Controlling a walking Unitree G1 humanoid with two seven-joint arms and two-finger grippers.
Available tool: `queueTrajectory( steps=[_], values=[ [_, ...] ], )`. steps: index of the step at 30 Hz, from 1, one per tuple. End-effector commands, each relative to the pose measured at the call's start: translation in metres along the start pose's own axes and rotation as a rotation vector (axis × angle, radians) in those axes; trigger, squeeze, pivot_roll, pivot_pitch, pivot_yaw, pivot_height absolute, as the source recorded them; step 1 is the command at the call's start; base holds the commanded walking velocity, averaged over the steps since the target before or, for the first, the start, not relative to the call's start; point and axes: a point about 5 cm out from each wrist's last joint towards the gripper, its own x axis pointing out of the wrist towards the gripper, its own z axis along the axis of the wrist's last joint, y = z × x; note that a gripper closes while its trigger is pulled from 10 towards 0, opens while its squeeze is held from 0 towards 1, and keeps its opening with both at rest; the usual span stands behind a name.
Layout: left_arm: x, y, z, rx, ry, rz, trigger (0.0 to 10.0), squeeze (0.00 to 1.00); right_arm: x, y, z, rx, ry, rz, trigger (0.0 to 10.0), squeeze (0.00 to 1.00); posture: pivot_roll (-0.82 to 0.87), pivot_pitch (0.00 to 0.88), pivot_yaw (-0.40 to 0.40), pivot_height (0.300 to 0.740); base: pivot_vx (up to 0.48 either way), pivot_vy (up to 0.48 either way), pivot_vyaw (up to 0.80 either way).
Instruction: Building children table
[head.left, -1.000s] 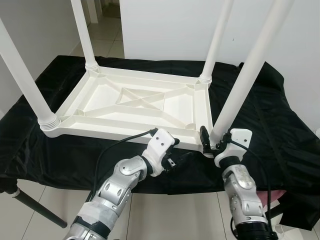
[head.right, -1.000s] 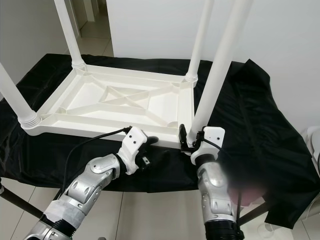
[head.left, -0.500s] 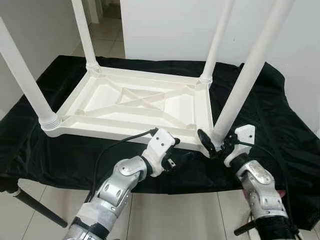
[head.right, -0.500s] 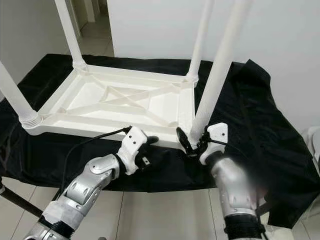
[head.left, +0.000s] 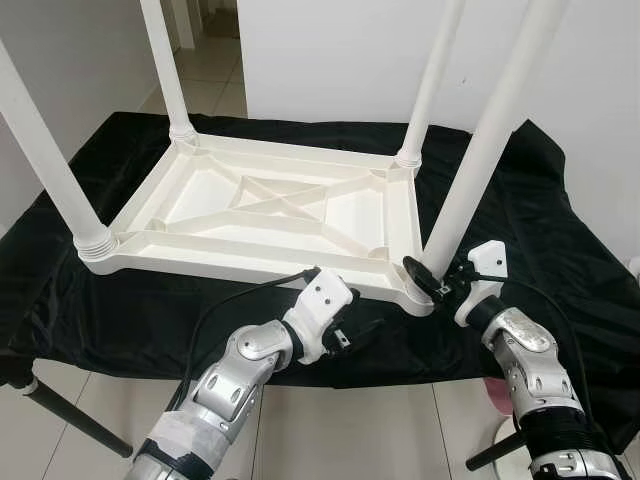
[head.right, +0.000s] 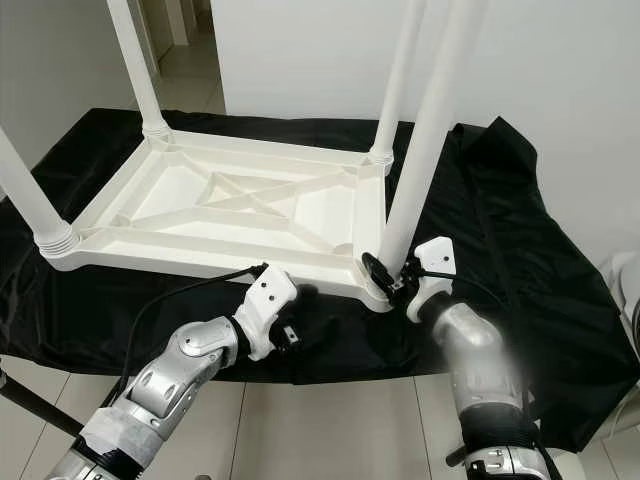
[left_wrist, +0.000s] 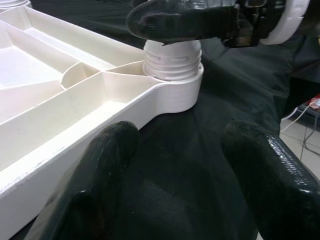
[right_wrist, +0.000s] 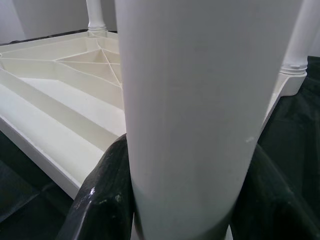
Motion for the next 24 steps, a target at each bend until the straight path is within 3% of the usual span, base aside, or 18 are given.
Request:
queueTrajectory(
  steps=[1,3,14,15,17,18,22,24],
  values=[
    [0.0,-0.004,0.0,0.004,0.005,-0.06,10.0,0.0,0.0,0.003,-0.008,-0.002,0.045,0.016,0.0,0.0,0.01,0.0,-0.034,0.74,0.0,0.0,0.0],
    [-0.001,-0.004,0.0,0.006,0.006,-0.056,10.0,0.0,0.001,0.003,-0.01,0.017,0.046,-0.047,10.0,0.0,0.0,0.0,-0.029,0.74,0.0,0.0,0.0],
    [0.0,-0.002,0.002,0.011,0.003,-0.052,10.0,0.0,0.015,0.014,-0.013,0.157,0.049,-0.327,10.0,0.0,0.0,0.0,-0.032,0.74,0.0,0.0,0.0],
    [0.0,-0.002,0.002,0.017,0.001,-0.046,10.0,0.0,0.017,0.02,-0.015,0.208,0.054,-0.465,10.0,0.0,0.01,0.0,-0.038,0.74,0.0,0.0,0.0],
    [0.0,-0.002,0.002,0.018,0.0,-0.04,10.0,0.0,0.017,0.025,-0.017,0.238,0.066,-0.581,10.0,0.0,0.01,0.0,-0.038,0.74,0.0,0.0,0.0],
    [0.0,-0.002,0.002,0.018,0.0,-0.04,10.0,0.0,0.017,0.025,-0.017,0.238,0.066,-0.581,10.0,0.0,0.01,0.0,-0.038,0.74,0.0,0.0,0.0],
    [0.001,-0.001,0.004,0.015,-0.004,-0.034,10.0,0.0,0.016,0.034,-0.019,0.254,0.073,-0.771,10.0,0.0,0.01,0.0,-0.037,0.74,0.0,0.0,0.0],
    [0.002,-0.001,0.005,0.014,-0.007,-0.032,10.0,0.0,0.017,0.037,-0.018,0.258,0.07,-0.779,10.0,0.0,0.01,0.0,-0.037,0.74,0.0,0.0,0.0]
  ],
)
